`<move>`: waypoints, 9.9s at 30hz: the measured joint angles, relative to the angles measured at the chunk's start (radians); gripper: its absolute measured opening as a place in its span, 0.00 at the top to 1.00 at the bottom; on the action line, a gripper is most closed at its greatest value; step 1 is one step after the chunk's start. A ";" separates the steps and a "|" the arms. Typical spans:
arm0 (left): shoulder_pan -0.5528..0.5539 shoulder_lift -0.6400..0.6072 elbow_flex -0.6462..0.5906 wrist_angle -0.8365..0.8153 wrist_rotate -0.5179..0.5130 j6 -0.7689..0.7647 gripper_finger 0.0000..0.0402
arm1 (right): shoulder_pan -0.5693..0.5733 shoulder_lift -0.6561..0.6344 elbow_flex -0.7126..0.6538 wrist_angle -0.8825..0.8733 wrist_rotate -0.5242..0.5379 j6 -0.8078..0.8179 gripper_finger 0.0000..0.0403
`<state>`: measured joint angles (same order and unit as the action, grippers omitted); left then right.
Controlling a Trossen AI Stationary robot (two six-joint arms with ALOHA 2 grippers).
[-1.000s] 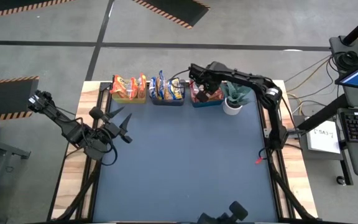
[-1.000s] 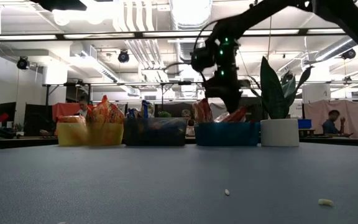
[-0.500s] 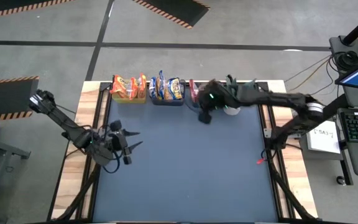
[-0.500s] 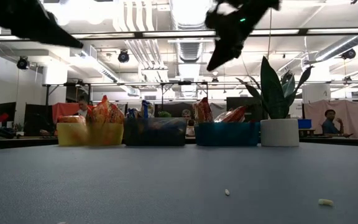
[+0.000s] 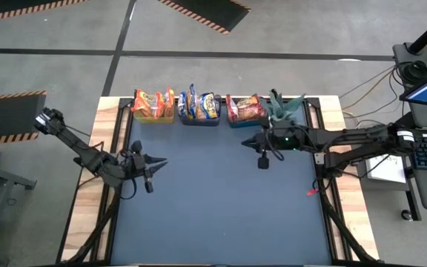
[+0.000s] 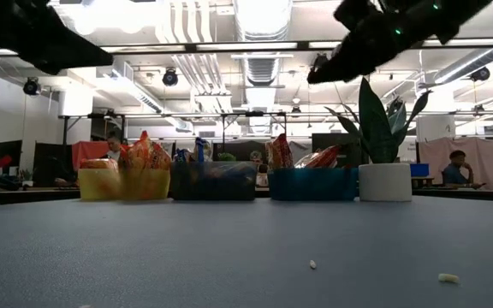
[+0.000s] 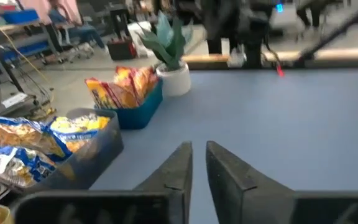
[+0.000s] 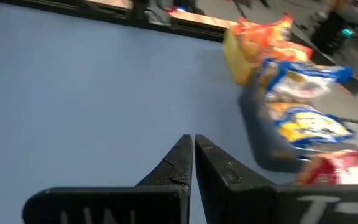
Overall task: Sort Maruchan noodles
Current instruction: Return to Home Position
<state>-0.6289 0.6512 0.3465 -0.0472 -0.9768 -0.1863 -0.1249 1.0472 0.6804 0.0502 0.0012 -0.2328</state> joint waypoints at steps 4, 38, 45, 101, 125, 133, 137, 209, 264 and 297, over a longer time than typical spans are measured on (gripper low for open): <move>0.046 -0.036 -0.094 0.245 0.006 0.094 0.99 | -0.010 -0.060 -0.092 0.116 -0.080 -0.011 0.98; 0.361 -0.433 -0.230 0.209 0.467 0.194 1.00 | -0.195 -0.404 -0.448 0.360 -0.402 0.005 0.98; 0.363 -0.644 -0.232 -0.052 0.491 0.124 1.00 | -0.197 -0.405 -0.464 0.391 -0.409 0.000 0.98; 0.367 -0.630 -0.330 0.106 0.828 0.061 1.00 | -0.332 -0.751 -0.668 0.348 -0.383 0.391 0.98; 0.367 -0.629 -0.328 0.106 0.829 0.061 1.00 | -0.332 -0.750 -0.669 0.347 -0.382 0.932 0.98; 0.367 -0.629 -0.328 0.106 0.829 0.061 1.00 | -0.332 -0.750 -0.669 0.347 -0.382 0.931 0.98; 0.367 -0.629 -0.328 0.106 0.829 0.061 1.00 | -0.332 -0.750 -0.669 0.347 -0.382 0.931 0.98; 0.367 -0.629 -0.328 0.106 0.829 0.061 1.00 | -0.332 -0.750 -0.669 0.347 -0.382 0.931 0.98; 0.367 -0.629 -0.328 0.106 0.829 0.061 1.00 | -0.332 -0.750 -0.669 0.347 -0.382 0.931 0.98; 0.367 -0.629 -0.328 0.106 0.829 0.061 1.00 | -0.332 -0.750 -0.669 0.347 -0.382 0.931 0.98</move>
<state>-0.2619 0.0219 0.0185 0.0586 -0.1478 -0.1253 -0.4568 0.2974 0.0112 0.3973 -0.3813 0.6987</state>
